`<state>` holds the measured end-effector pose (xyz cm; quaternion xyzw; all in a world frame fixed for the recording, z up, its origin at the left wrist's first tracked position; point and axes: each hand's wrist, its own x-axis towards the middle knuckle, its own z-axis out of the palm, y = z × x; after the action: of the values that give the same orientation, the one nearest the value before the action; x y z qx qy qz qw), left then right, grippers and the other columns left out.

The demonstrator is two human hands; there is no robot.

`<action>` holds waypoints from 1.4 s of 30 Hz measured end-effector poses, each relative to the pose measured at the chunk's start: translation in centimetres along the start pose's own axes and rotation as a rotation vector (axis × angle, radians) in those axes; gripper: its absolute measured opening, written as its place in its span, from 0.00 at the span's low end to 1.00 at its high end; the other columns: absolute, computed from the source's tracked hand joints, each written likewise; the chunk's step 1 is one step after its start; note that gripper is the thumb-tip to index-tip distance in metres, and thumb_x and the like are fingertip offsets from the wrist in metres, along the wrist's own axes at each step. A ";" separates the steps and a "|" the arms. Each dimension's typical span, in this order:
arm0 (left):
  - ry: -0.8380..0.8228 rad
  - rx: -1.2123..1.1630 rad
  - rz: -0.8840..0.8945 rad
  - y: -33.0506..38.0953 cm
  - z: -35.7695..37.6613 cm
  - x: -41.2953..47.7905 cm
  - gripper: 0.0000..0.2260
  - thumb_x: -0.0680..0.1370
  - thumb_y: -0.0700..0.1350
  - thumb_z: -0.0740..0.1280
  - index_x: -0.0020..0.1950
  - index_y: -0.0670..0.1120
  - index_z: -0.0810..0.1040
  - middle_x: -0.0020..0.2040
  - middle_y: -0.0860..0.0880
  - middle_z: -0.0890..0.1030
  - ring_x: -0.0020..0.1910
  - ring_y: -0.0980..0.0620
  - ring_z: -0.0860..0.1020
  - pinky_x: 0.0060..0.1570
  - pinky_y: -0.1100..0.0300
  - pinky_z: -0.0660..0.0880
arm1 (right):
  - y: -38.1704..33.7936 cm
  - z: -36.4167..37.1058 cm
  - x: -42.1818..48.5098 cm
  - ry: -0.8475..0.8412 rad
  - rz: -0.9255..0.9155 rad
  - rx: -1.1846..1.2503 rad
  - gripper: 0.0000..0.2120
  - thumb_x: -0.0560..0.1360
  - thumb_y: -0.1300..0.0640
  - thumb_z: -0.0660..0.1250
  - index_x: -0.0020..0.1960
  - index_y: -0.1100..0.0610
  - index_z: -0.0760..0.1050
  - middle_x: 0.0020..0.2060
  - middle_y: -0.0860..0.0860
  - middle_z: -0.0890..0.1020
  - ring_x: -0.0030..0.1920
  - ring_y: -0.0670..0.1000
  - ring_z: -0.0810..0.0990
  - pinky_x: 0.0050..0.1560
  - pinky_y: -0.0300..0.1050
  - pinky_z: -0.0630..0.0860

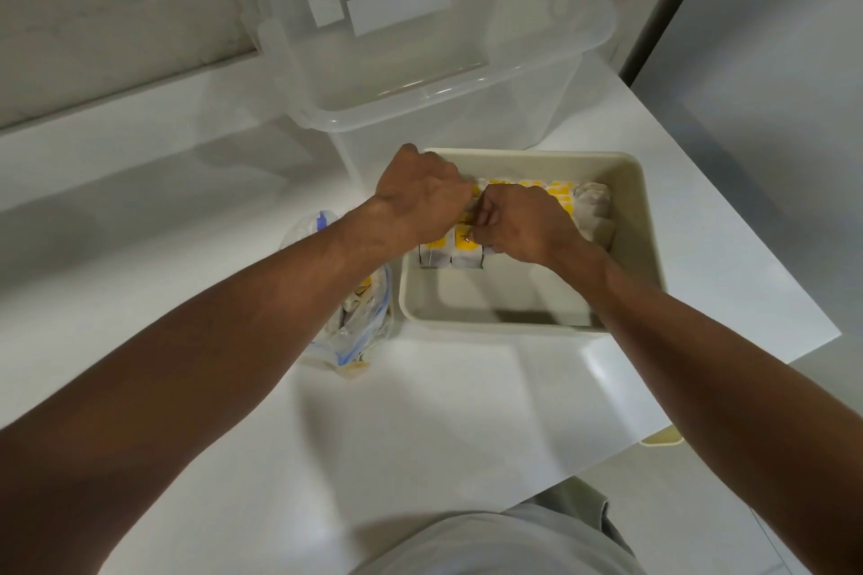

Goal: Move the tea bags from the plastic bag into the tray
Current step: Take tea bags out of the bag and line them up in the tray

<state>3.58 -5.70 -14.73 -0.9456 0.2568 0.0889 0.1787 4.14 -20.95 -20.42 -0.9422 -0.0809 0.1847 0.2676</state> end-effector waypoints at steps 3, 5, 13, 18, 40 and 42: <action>0.023 -0.002 0.015 -0.1 -0.6 -0.5 0.13 0.76 0.37 0.63 0.35 0.49 0.65 0.34 0.51 0.67 0.42 0.48 0.69 0.45 0.54 0.63 | 0.1 -0.5 -0.7 0.060 -0.016 -0.079 0.09 0.70 0.46 0.72 0.40 0.48 0.74 0.40 0.45 0.82 0.45 0.51 0.80 0.44 0.47 0.76; 0.025 0.013 0.037 -0.1 -0.8 -0.9 0.16 0.76 0.39 0.63 0.32 0.50 0.62 0.32 0.53 0.63 0.41 0.48 0.70 0.44 0.54 0.62 | 0.4 -0.8 -1.4 0.115 -0.024 -0.140 0.11 0.70 0.41 0.71 0.42 0.48 0.74 0.41 0.44 0.83 0.45 0.51 0.79 0.45 0.46 0.75; -0.232 0.177 0.161 3.2 -0.3 -2.9 0.03 0.78 0.44 0.65 0.46 0.50 0.77 0.50 0.51 0.79 0.58 0.44 0.72 0.64 0.46 0.61 | 0.3 0.3 -4.1 -0.058 -0.153 -0.400 0.12 0.73 0.41 0.68 0.53 0.45 0.80 0.49 0.51 0.82 0.54 0.56 0.79 0.42 0.45 0.68; -0.272 0.208 0.143 3.1 0.2 -2.7 0.03 0.77 0.48 0.67 0.50 0.52 0.79 0.52 0.52 0.80 0.59 0.45 0.72 0.65 0.45 0.59 | 0.1 1.0 -4.0 -0.007 -0.171 -0.424 0.13 0.76 0.45 0.64 0.58 0.43 0.79 0.52 0.53 0.82 0.55 0.59 0.79 0.42 0.45 0.68; 0.252 -0.755 -0.082 -1.5 0.7 -8.9 0.05 0.76 0.56 0.67 0.47 0.58 0.82 0.42 0.62 0.82 0.45 0.57 0.78 0.47 0.52 0.76 | -2.9 -1.4 -5.5 0.004 -0.168 0.222 0.04 0.72 0.47 0.73 0.41 0.45 0.80 0.36 0.41 0.82 0.38 0.39 0.78 0.41 0.38 0.72; 0.317 -0.853 -0.139 -1.8 1.4 -10.4 0.05 0.76 0.57 0.67 0.47 0.59 0.82 0.43 0.63 0.82 0.45 0.59 0.79 0.47 0.52 0.77 | -3.6 -1.4 -6.0 0.002 -0.179 0.303 0.03 0.73 0.49 0.73 0.43 0.47 0.82 0.36 0.40 0.81 0.38 0.39 0.77 0.44 0.38 0.73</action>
<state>-4.47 0.94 -12.77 -0.9516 0.1573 0.0290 -0.2625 -1.02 -20.10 -15.53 -0.8803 -0.1353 0.1693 0.4220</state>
